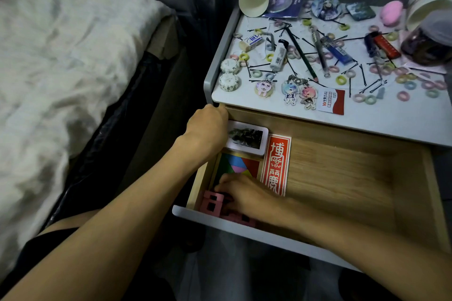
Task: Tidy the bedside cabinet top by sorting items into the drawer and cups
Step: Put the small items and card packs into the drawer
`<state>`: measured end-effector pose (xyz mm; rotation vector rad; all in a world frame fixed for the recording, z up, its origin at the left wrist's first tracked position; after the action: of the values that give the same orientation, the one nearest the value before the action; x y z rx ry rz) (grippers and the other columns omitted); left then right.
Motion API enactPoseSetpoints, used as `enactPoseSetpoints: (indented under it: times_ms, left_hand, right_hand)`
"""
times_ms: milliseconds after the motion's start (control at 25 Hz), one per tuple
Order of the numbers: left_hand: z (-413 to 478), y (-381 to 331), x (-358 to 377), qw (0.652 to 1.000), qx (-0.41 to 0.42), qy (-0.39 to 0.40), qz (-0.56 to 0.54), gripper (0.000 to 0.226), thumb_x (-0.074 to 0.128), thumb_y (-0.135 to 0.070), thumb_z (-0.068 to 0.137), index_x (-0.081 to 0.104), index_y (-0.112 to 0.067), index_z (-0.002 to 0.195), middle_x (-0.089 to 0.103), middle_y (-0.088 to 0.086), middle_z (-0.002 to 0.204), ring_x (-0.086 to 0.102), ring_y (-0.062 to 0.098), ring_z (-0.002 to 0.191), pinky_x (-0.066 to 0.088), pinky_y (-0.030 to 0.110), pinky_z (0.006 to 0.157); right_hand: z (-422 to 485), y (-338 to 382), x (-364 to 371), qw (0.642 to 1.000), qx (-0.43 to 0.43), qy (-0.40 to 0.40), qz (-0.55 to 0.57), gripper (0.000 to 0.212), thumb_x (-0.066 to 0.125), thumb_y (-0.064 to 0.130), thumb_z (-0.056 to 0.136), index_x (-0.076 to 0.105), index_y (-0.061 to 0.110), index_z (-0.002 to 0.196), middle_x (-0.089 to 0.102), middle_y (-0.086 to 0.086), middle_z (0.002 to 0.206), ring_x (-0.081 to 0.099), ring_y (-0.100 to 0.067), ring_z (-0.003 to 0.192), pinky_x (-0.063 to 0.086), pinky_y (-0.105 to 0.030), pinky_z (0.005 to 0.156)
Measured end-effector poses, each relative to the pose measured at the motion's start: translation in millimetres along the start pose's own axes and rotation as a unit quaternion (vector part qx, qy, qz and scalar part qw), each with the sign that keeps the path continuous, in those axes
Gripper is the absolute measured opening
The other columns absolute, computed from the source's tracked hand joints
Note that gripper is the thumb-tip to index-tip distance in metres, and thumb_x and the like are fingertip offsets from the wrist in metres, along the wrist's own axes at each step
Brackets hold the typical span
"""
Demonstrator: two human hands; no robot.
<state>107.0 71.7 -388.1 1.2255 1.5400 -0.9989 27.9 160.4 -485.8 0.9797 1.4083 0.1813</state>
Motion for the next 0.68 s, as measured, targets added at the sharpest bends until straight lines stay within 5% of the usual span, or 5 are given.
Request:
enactPoseSetpoints:
  times_ms: [200, 360, 480, 680]
  left_hand:
    - [-5, 3, -8, 0.999, -0.017, -0.013, 0.049, 0.026, 0.047, -0.015, 0.096, 0.052, -0.005, 0.120, 0.054, 0.017, 0.117, 0.057, 0.035, 0.102, 0.040, 0.037, 0.072]
    - [-7, 5, -40, 0.989, 0.005, -0.145, 0.002, 0.021, 0.055, -0.023, 0.091, 0.062, -0.012, 0.108, 0.064, 0.011, 0.106, 0.060, 0.034, 0.094, 0.039, 0.036, 0.067]
    - [3, 0, -56, 0.971, 0.058, -0.211, -0.097, 0.029, 0.059, -0.024, 0.089, 0.060, -0.014, 0.116, 0.062, 0.009, 0.113, 0.058, 0.032, 0.101, 0.045, 0.039, 0.073]
    - [36, -19, -48, 0.981, 0.069, -0.182, 0.017, 0.041, 0.054, -0.030, 0.094, 0.051, -0.009, 0.129, 0.058, 0.018, 0.122, 0.049, 0.037, 0.108, 0.041, 0.042, 0.079]
  right_hand:
    - [-7, -10, -35, 0.996, 0.078, -0.035, 0.009, 0.043, 0.062, 0.011, 0.091, 0.056, 0.023, 0.132, 0.053, 0.003, 0.125, 0.057, -0.007, 0.102, 0.052, -0.025, 0.088]
    - [-33, -16, -132, 0.966, 0.122, -0.226, -0.012, 0.025, 0.066, 0.013, 0.090, 0.068, 0.015, 0.114, 0.063, 0.005, 0.104, 0.057, -0.007, 0.090, 0.050, -0.022, 0.082]
    - [-40, -22, -194, 0.934, 0.134, -0.324, -0.062, 0.031, 0.066, 0.021, 0.090, 0.063, 0.018, 0.121, 0.058, 0.006, 0.109, 0.055, -0.006, 0.088, 0.047, -0.021, 0.080]
    - [-1, -37, -210, 0.933, 0.169, -0.278, -0.158, 0.044, 0.068, 0.039, 0.087, 0.057, 0.020, 0.125, 0.052, -0.003, 0.123, 0.057, -0.022, 0.104, 0.048, -0.032, 0.080]
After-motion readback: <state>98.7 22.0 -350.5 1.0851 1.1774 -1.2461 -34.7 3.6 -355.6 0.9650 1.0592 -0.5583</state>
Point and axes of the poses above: each hand's wrist, its own z-axis towards the middle knuckle, its own x-axis out of the palm, y = z × x, the point moved 8 cm from there along z, towards the middle knuckle
